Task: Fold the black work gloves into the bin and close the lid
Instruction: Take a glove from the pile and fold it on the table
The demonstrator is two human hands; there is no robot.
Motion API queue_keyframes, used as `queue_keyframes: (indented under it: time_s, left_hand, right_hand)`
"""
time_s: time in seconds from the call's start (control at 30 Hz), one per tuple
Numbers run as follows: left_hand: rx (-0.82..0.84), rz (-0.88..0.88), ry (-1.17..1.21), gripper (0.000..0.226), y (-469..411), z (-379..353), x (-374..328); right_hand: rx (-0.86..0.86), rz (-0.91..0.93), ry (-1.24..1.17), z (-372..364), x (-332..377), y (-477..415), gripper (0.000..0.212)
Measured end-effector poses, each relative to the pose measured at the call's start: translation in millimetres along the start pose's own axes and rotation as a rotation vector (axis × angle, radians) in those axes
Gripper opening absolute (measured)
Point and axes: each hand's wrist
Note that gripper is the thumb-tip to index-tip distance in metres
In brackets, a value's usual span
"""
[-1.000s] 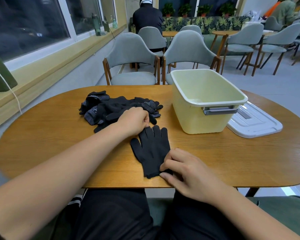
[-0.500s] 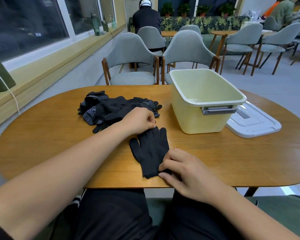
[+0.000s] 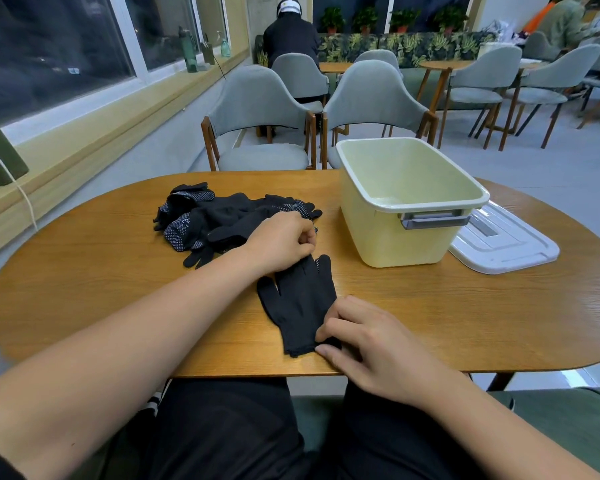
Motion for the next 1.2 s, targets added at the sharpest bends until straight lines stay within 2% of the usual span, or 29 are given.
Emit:
queue_keyframes:
  time_s: [0.17,0.4,0.73,1.2]
  left_hand:
    - [0.058,-0.038,0.078,0.014,-2.4,-2.2,-11.1]
    - [0.100,-0.006,0.055,0.014,-5.8,0.0,-10.7]
    - [0.096,0.019,0.090,0.010,-2.3,-4.3,-6.5]
    - [0.076,0.001,0.074,0.020,-12.7,-18.1,-10.9]
  right_hand:
    - [-0.002,-0.001,-0.001,0.5,0.5,-0.1,0.015]
    - [0.006,-0.006,0.007,0.1,0.3,-0.5,0.015]
    - [0.010,-0.015,0.002,0.5,0.2,0.0,0.015]
    - [0.001,-0.013,0.013,0.5,1.5,-0.6,0.016]
Point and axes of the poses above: each hand's wrist, its own y-axis away from the middle knuckle, its own z-axis out of the back of the hand, x = y × z, and after that the axes turned 9 degrees about -y, right-handed
